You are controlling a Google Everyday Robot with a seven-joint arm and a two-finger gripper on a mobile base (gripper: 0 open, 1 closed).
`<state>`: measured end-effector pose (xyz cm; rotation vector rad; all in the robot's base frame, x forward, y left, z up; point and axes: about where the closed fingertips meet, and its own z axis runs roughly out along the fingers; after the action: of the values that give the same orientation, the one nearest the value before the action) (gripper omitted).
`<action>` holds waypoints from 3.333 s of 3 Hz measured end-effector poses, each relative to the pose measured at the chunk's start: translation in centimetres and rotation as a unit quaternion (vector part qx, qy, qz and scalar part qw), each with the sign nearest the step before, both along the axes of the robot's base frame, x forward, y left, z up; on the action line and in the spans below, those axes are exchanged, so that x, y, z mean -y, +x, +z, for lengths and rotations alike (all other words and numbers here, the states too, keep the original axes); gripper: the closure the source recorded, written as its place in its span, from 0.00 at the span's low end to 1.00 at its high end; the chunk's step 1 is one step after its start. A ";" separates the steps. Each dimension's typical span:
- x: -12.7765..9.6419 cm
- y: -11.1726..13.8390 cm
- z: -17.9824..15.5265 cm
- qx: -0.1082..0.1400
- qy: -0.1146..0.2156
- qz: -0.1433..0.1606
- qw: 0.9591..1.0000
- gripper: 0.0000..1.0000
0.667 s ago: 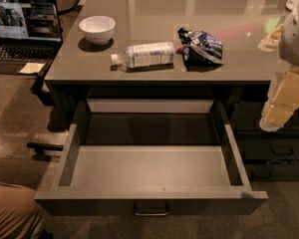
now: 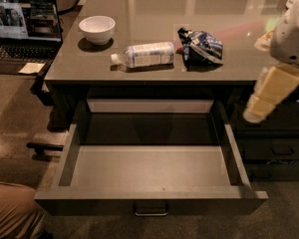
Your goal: Place blue chip bag into top drawer
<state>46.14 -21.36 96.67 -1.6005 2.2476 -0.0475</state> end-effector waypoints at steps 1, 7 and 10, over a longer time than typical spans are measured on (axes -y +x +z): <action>-0.2 3.8 -2.7 0.015 0.054 -0.076 0.996 0.00; -2.0 22.7 -4.9 0.123 0.235 -0.284 0.921 0.00; -3.5 27.7 -7.5 0.097 0.292 -0.354 0.883 0.00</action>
Offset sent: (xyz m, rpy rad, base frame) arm 0.1178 -0.0008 -0.0439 0.3021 -0.2108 -0.5133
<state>73.83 -17.85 89.13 -0.4110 2.2556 0.2433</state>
